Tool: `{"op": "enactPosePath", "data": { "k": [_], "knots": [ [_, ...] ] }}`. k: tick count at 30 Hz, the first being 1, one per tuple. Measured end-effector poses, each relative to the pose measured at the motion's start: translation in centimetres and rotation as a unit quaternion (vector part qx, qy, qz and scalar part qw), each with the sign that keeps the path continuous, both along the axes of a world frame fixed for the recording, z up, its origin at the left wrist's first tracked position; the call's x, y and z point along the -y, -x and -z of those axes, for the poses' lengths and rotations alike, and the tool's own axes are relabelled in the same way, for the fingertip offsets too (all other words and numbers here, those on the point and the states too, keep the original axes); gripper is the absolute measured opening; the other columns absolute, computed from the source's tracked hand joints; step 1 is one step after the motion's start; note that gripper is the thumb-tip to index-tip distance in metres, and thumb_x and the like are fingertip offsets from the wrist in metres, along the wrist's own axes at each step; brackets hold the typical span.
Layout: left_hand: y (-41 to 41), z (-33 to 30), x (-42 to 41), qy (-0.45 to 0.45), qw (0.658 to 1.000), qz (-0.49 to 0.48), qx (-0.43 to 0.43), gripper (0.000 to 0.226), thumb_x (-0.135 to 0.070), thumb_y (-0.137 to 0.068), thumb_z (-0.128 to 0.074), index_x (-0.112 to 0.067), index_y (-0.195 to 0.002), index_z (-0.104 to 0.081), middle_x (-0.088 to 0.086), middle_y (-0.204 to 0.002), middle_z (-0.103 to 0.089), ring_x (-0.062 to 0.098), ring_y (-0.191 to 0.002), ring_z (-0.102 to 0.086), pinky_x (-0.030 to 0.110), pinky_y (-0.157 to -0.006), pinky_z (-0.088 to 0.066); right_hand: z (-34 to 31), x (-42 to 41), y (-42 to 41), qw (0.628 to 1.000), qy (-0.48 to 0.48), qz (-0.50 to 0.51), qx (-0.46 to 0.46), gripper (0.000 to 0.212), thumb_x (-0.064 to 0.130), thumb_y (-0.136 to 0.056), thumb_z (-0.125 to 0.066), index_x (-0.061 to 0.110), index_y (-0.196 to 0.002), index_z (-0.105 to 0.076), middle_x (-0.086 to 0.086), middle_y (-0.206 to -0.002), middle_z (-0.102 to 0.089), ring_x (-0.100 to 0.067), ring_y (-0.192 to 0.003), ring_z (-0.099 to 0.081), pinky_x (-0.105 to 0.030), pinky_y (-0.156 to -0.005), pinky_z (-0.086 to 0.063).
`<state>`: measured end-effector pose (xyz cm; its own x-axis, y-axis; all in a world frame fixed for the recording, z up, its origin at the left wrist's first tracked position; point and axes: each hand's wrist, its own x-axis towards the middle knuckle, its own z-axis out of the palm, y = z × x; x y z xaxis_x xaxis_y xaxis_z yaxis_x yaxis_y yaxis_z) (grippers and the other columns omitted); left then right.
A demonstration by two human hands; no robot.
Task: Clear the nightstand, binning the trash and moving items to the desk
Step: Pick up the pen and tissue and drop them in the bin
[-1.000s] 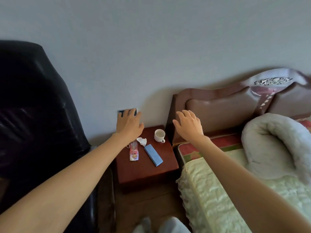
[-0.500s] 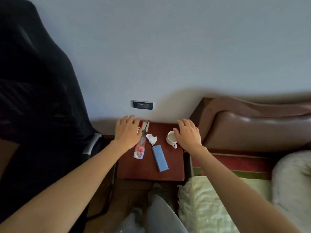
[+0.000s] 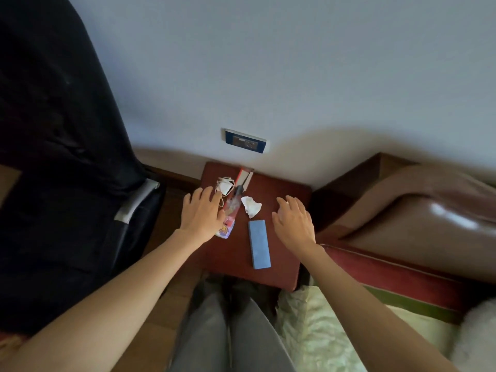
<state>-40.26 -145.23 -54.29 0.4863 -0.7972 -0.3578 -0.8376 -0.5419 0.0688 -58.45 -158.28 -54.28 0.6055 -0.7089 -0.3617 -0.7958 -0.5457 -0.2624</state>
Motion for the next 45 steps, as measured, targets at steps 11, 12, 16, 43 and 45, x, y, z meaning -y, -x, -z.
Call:
{"op": "enactPosePath", "data": {
  "k": [11, 12, 16, 43, 45],
  "knots": [
    [-3.5, 11.5, -0.7, -0.007, 0.999, -0.031, -0.036, 0.052, -0.038, -0.095, -0.044, -0.016, -0.141, -0.038, 0.009, -0.148, -0.038, 0.028, -0.136, -0.034, 0.045, -0.107, -0.032, 11.5, -1.8, -5.0, 0.995, -0.044, 0.052, 0.079, 0.058, 0.020, -0.094, -0.051, 0.012, -0.147, -0.028, -0.011, -0.150, -0.036, -0.028, -0.138, -0.034, -0.040, -0.107, -0.036],
    [-4.0, 12.5, -0.5, -0.002, 0.999, -0.029, -0.034, 0.052, -0.038, -0.095, -0.044, -0.016, -0.142, -0.037, 0.009, -0.148, -0.038, 0.028, -0.136, -0.034, 0.045, -0.108, -0.032, 12.6, -1.7, -5.4, 0.994, -0.048, 0.062, 0.079, 0.060, 0.021, -0.094, -0.051, 0.013, -0.148, -0.027, -0.011, -0.151, -0.034, -0.028, -0.138, -0.032, -0.040, -0.107, -0.037],
    [-4.9, 16.1, 0.2, 0.013, 0.999, -0.014, -0.031, 0.054, -0.039, -0.095, -0.044, -0.015, -0.143, -0.036, 0.010, -0.149, -0.037, 0.027, -0.137, -0.033, 0.044, -0.109, -0.031, 17.1, -1.1, -6.5, 0.992, -0.049, 0.090, 0.072, 0.063, 0.025, -0.093, -0.055, 0.012, -0.147, -0.027, -0.014, -0.151, -0.033, -0.030, -0.139, -0.030, -0.042, -0.108, -0.037],
    [0.2, 22.7, 4.7, 0.085, 0.996, 0.006, -0.018, 0.073, -0.048, -0.069, -0.074, -0.017, -0.131, -0.051, 0.007, -0.128, -0.057, 0.025, -0.112, -0.056, 0.039, -0.085, -0.044, 21.8, -1.4, -4.5, 0.960, 0.056, 0.207, 0.181, 0.031, 0.007, -0.075, -0.068, 0.011, -0.106, -0.066, -0.005, -0.096, -0.064, -0.028, -0.089, -0.057, -0.031, -0.059, -0.043],
    [0.4, 23.4, 4.6, 0.108, 0.994, -0.001, -0.009, 0.068, -0.041, -0.063, -0.079, -0.015, -0.123, -0.058, 0.006, -0.117, -0.064, 0.024, -0.100, -0.062, 0.038, -0.077, -0.047, 21.9, -1.7, -4.3, 0.956, 0.067, 0.218, 0.184, 0.030, 0.006, -0.073, -0.069, 0.011, -0.102, -0.067, -0.004, -0.092, -0.064, -0.027, -0.085, -0.058, -0.028, -0.057, -0.040]
  ]
}}
